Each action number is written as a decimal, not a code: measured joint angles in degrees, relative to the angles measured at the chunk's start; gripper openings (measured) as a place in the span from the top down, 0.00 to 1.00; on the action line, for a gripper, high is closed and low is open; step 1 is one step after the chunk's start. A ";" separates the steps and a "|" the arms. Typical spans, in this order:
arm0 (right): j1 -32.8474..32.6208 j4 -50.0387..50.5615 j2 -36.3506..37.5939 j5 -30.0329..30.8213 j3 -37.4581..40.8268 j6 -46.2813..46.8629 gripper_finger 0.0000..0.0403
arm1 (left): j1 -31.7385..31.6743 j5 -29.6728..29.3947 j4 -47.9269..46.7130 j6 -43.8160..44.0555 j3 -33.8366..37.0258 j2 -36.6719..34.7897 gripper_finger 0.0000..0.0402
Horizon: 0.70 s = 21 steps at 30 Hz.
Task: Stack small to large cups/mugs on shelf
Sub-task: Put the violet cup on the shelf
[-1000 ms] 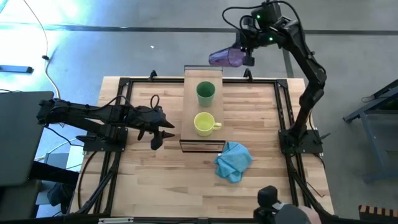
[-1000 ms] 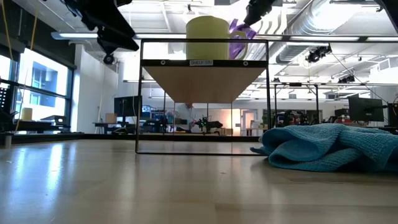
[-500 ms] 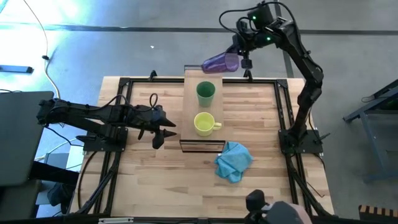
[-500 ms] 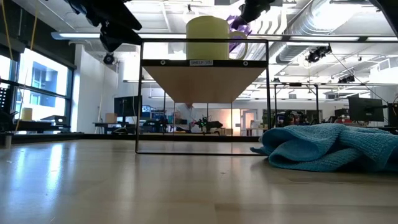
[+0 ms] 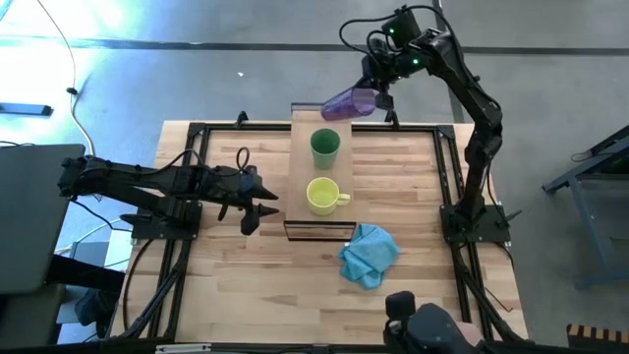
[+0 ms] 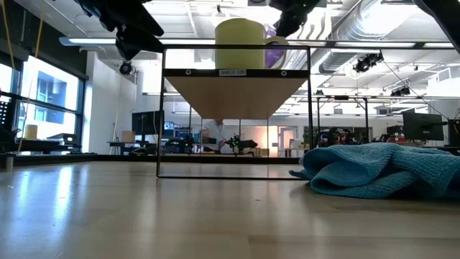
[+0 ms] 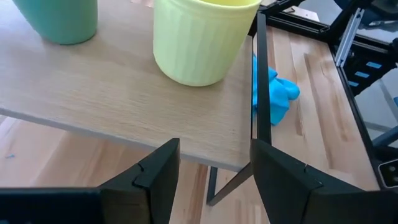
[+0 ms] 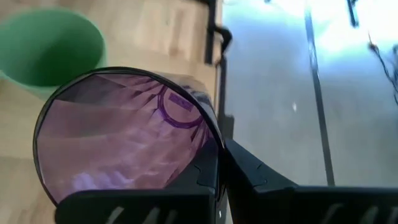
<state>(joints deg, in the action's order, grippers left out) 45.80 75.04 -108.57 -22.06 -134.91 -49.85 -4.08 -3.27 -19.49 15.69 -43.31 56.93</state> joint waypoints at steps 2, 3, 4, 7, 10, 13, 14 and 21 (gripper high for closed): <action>0.06 1.14 0.02 1.93 0.00 1.13 1.00 | 0.00 -0.01 -0.03 -0.94 0.00 -0.02 0.54; 0.07 1.78 0.02 2.57 0.00 1.57 1.00 | -0.02 -0.02 -0.04 -1.49 0.00 -0.02 0.54; 0.03 2.55 0.02 2.67 0.00 2.06 1.00 | -0.01 -0.02 -0.04 -1.96 0.00 -0.02 0.54; -0.07 4.79 0.02 4.36 -0.02 3.70 1.00 | -0.02 -0.02 -0.04 -2.88 0.00 -0.02 0.54; -0.04 6.59 0.02 7.27 -0.02 5.01 1.00 | 0.00 -0.02 -0.07 -3.33 0.00 0.00 0.54; 0.04 8.44 0.25 9.02 -0.02 6.42 1.00 | 0.00 -0.02 -0.49 -3.33 0.00 -0.01 0.54; 0.03 9.31 0.41 9.57 -0.02 6.77 1.00 | -0.01 -0.02 -0.62 -3.33 0.00 -0.01 0.54; 0.35 14.82 0.99 12.90 0.11 12.94 1.00 | 0.00 -0.02 -0.86 -3.44 0.00 -0.02 0.54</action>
<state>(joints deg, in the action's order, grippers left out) 46.15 89.86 -107.59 -9.15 -134.80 -36.91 -4.08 -3.29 -20.35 12.25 -43.31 56.91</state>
